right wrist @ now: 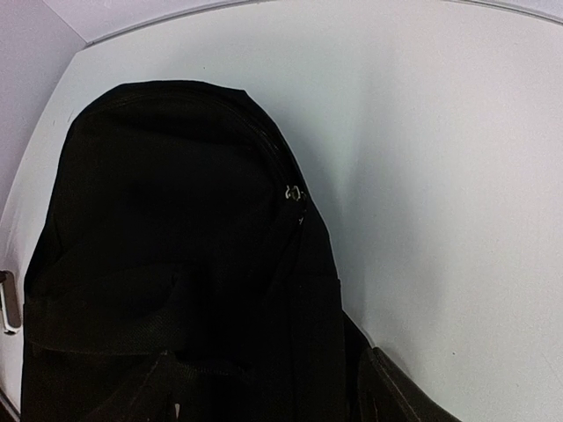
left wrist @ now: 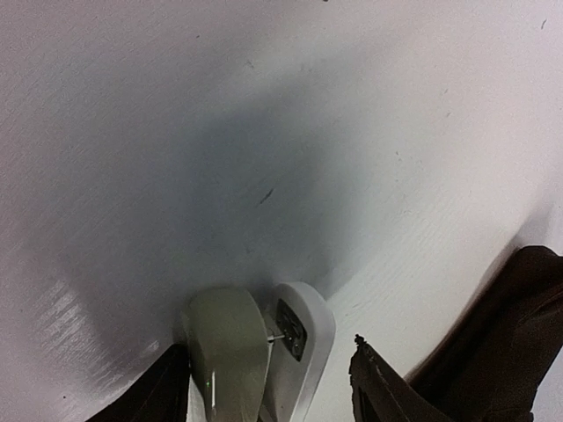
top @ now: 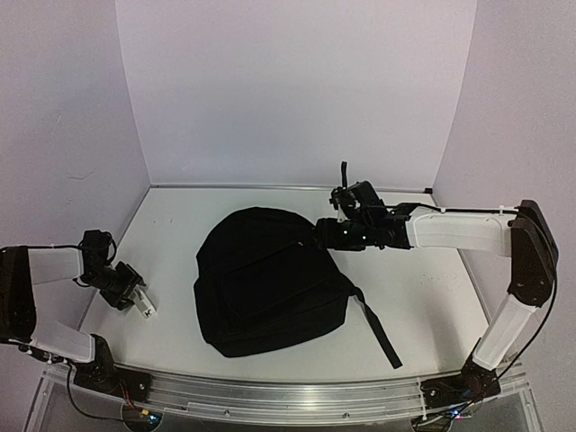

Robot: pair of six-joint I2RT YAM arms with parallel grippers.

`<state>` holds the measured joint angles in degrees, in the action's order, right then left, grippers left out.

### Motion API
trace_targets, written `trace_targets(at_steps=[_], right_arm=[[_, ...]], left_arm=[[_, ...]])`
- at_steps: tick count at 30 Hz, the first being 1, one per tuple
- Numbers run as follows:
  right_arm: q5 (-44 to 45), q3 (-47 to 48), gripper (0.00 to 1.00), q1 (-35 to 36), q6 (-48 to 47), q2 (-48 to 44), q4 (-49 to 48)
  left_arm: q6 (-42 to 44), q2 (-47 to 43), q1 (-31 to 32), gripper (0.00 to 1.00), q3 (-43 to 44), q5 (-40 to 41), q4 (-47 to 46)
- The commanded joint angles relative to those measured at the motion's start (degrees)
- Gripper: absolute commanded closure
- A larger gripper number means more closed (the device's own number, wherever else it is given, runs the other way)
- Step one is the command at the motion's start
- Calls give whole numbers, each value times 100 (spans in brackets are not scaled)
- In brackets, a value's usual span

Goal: Pack the student bag
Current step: Pick up the stationery from the corner of the board.

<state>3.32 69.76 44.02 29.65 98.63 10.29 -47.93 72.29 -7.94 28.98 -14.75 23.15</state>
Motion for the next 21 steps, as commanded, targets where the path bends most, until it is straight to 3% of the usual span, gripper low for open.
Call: trace_targets(at_steps=[1, 11, 21], right_arm=[[63, 255, 34, -16, 35, -20, -115], [-58, 217, 34, -9, -3, -248, -117], [-64, 222, 28, 94, -256, -1014, -107]], left_arm=[[107, 305, 3, 44, 174, 32, 95], [464, 543, 3, 78, 512, -468, 55], [850, -317, 523, 90, 973, -1232, -378]])
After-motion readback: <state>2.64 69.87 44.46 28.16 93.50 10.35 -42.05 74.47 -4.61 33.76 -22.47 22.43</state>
